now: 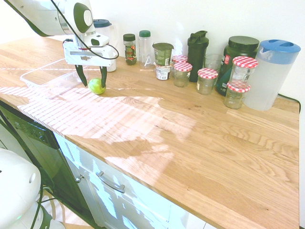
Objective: Put the apple into the container
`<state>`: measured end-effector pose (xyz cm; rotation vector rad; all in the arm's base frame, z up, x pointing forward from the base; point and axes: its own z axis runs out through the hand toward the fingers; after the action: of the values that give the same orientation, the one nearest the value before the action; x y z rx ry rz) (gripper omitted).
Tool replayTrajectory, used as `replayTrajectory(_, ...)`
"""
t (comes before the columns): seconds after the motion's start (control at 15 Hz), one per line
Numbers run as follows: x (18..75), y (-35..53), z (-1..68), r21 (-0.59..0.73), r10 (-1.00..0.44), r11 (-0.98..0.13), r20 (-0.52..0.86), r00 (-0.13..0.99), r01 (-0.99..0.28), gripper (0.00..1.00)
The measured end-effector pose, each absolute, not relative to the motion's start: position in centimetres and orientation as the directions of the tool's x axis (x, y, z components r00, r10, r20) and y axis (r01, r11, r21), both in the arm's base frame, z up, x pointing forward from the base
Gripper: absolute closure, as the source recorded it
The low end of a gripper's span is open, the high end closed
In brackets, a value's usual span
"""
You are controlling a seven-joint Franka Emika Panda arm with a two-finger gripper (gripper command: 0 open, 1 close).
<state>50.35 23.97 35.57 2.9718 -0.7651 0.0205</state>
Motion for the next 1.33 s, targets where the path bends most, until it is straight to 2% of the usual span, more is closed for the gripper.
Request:
replayTrajectory(0.67, 50.9, 23.6, 34.0, 0.073, -0.495, -0.865, 0.043, 0.868, -0.496, 1.00)
replayTrajectory(0.87, 51.3, 23.9, 36.6, 0.032, -0.508, -0.859, 0.065, 0.859, -0.511, 1.00)
replayTrajectory(1.13, 48.9, 32.3, 45.9, -0.059, -0.425, -0.905, 0.107, 0.899, -0.421, 1.00)
replayTrajectory(1.33, 46.2, 40.0, 45.6, -0.077, -0.368, -0.929, 0.090, 0.926, -0.362, 1.00)
